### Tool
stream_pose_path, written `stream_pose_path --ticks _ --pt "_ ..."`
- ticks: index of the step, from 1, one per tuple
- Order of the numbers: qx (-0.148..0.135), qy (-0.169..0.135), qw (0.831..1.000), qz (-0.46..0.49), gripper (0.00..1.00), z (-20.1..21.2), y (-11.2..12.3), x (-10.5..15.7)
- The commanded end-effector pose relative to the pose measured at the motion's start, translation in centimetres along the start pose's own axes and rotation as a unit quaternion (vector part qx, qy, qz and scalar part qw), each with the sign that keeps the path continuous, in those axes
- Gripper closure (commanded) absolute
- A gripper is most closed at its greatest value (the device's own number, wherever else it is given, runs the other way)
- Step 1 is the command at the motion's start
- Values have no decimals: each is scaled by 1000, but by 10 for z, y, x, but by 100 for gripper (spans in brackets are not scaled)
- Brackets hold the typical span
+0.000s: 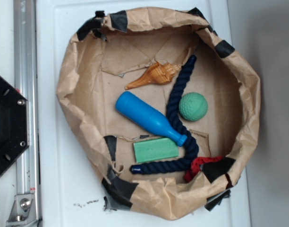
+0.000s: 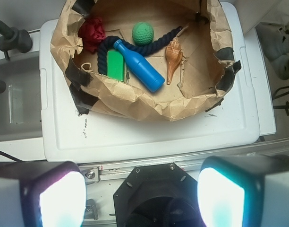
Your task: Grab the shell.
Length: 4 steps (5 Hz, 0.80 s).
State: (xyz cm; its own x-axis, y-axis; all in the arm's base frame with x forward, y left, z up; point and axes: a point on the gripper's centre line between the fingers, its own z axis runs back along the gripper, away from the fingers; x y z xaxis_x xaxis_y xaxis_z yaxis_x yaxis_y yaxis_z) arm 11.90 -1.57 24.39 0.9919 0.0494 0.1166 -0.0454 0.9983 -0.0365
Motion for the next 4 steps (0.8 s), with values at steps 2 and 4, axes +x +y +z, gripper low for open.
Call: stream_pose_path --ticks 2,4 --pt "12 -31 999 39 0 -39 29 45" --pt "-5 -82 993 88 0 -90 23 114"
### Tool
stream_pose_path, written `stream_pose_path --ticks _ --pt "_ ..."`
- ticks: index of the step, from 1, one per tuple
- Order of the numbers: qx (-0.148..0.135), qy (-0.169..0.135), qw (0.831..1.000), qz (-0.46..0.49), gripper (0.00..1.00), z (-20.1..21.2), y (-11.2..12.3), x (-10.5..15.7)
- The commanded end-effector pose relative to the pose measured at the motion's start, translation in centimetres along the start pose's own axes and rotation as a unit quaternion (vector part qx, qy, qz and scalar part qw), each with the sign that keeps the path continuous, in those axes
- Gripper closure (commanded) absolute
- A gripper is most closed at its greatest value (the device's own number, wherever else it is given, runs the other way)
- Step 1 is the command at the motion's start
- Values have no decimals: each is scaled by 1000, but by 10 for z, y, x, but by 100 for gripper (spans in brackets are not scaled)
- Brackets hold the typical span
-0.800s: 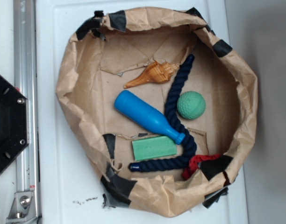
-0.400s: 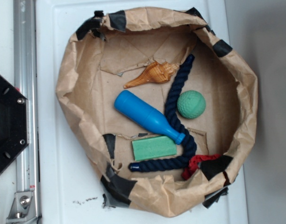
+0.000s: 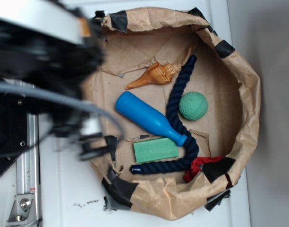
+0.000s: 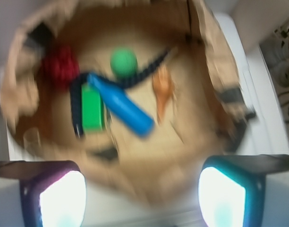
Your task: Grab the shell.
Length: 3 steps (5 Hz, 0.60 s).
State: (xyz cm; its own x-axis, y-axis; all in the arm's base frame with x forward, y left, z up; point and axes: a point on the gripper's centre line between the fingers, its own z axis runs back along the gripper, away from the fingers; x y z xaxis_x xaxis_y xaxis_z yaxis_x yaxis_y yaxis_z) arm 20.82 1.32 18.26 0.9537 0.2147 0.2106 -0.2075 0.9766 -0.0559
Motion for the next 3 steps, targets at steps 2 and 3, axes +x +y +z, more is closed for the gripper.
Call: stream_pose_path --ticks 2,3 --pt "27 -7 1000 0 0 -96 4 45" --pt "34 0 999 -2 0 -124 22 50"
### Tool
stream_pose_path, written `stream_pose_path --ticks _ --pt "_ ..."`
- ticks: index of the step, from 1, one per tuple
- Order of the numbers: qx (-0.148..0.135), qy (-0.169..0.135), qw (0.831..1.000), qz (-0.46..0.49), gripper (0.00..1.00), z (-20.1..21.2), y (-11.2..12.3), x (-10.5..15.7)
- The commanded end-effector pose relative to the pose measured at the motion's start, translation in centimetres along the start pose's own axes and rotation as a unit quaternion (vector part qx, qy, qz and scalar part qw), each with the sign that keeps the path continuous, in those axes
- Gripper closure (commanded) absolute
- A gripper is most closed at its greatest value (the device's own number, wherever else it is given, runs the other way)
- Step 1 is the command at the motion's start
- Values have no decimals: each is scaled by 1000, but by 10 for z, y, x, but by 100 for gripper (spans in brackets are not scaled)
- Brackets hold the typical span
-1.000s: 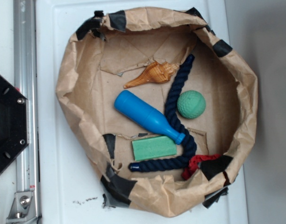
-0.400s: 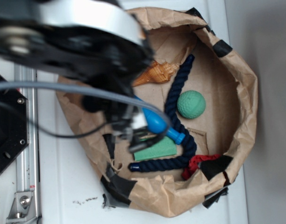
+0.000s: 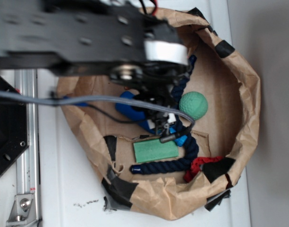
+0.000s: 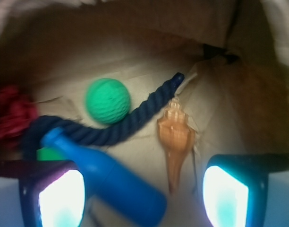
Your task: Grab the shell.
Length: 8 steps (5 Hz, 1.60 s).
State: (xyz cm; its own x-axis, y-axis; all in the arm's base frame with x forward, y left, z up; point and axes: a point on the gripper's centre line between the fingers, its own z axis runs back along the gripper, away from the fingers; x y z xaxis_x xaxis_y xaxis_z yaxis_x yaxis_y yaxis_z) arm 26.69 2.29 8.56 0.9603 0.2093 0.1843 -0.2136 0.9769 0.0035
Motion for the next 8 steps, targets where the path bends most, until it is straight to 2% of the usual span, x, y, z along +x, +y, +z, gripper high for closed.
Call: stream_pose_path --ticks 1,3,5,6,7,8 --pt "7 -2 1000 -28 0 -34 18 13" --pt "-21 23 993 -111 0 -50 41 -5" --pt "3 46 992 -117 0 -80 25 10" --pt "2 42 996 -74 100 -67 18 13" --pt "21 62 996 -54 100 -27 13 17" --pt "-39 53 997 -33 100 26 3 15"
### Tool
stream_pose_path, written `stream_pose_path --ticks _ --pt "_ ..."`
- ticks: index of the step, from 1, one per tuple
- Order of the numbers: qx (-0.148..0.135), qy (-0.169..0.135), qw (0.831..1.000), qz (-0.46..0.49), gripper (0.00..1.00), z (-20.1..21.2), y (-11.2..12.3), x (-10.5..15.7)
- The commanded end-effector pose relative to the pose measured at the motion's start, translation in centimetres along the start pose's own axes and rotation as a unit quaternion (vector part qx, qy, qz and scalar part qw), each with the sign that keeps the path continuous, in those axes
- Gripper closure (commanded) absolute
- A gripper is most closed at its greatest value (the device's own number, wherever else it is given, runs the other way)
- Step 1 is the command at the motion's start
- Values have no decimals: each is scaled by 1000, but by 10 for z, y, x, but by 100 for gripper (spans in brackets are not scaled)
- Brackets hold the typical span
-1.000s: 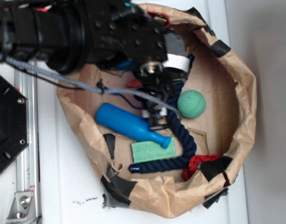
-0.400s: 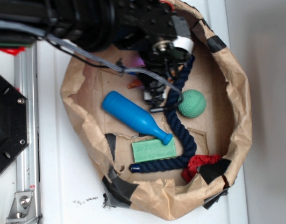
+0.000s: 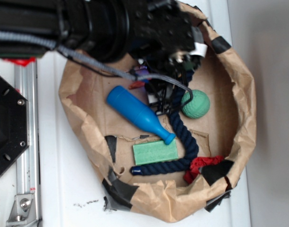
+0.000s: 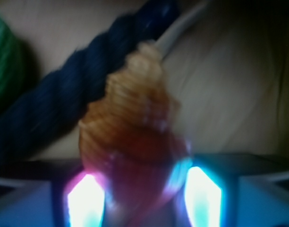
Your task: Grab the shell.
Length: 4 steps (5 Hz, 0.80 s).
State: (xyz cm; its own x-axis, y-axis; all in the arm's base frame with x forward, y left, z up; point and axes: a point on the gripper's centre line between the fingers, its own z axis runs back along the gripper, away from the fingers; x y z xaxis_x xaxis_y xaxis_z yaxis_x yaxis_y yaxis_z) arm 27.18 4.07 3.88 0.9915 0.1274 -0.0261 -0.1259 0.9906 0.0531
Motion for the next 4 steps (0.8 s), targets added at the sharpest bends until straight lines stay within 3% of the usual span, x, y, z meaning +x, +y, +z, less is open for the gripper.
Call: stream_pose_path --ticks 1,2,3,4 --pt "-55 -88 995 15 100 126 -18 -13" --pt "-24 -88 996 14 100 166 -27 -19" --pt "-5 -84 996 4 100 155 -31 -21" --pt "-4 -81 997 -15 0 127 -14 -26"
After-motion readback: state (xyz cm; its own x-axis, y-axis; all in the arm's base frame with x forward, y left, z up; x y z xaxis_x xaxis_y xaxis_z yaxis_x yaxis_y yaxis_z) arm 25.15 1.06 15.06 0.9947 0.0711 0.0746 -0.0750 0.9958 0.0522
